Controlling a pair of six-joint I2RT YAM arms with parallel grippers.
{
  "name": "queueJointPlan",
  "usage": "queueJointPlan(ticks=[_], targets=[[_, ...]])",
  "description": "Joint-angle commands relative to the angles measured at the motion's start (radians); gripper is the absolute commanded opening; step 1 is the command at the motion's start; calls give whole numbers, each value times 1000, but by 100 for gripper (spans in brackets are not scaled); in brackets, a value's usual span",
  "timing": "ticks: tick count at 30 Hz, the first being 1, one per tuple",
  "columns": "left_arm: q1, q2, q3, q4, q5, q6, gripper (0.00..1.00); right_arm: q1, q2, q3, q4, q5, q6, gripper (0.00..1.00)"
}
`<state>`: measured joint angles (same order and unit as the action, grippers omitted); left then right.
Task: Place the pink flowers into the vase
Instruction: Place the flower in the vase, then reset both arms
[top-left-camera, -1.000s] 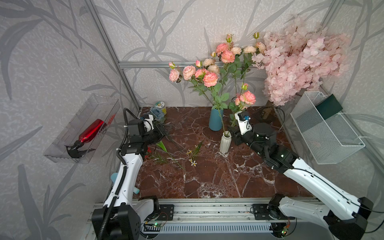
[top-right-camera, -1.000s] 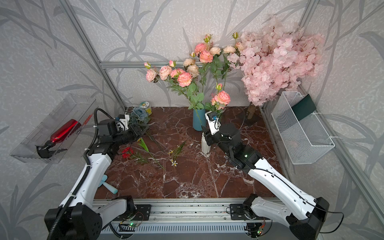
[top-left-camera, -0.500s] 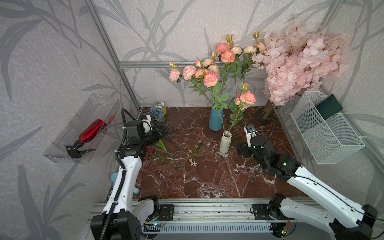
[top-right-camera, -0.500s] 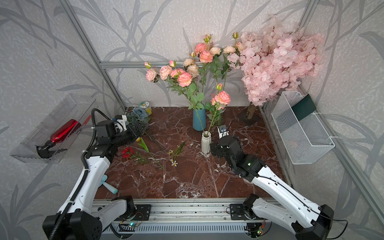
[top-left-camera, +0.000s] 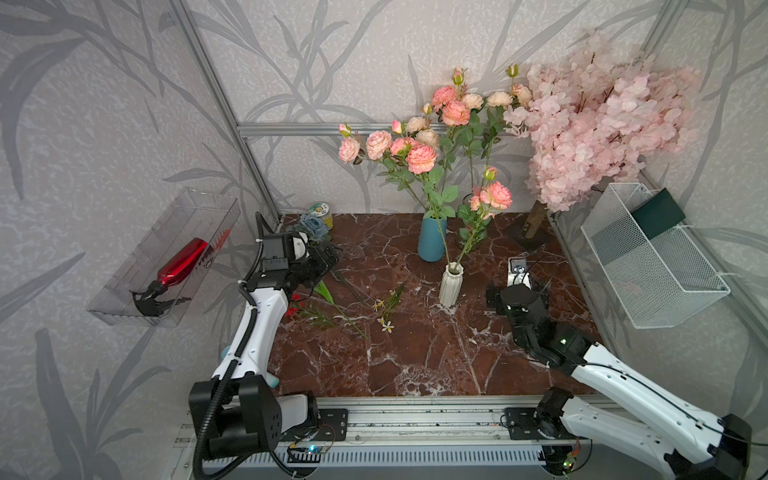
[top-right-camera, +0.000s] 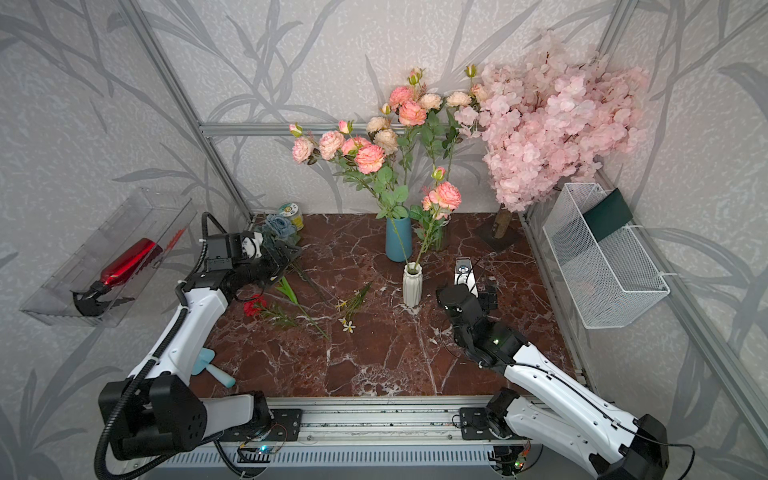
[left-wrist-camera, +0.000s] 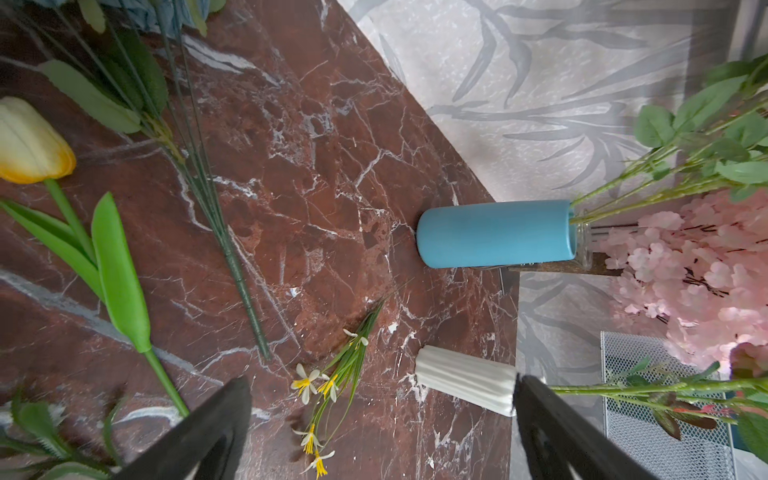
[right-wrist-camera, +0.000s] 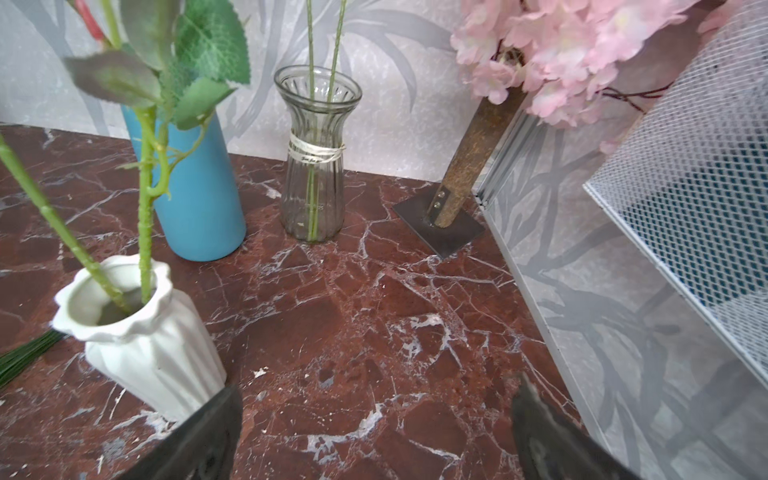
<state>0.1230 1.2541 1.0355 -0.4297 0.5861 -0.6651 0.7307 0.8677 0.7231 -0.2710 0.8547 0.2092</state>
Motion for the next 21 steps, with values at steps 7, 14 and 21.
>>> queueJointPlan(ticks=[7,14,21], targets=[[-4,-56,-199,497,43,-13,99,-213,11,-159,443,-234,-210,99],[-12,8,-159,337,-78,268,99,-397,61,-193,544,-365,-229,99],[-11,-53,-289,413,-268,405,99,-582,61,-287,630,-446,-184,99]])
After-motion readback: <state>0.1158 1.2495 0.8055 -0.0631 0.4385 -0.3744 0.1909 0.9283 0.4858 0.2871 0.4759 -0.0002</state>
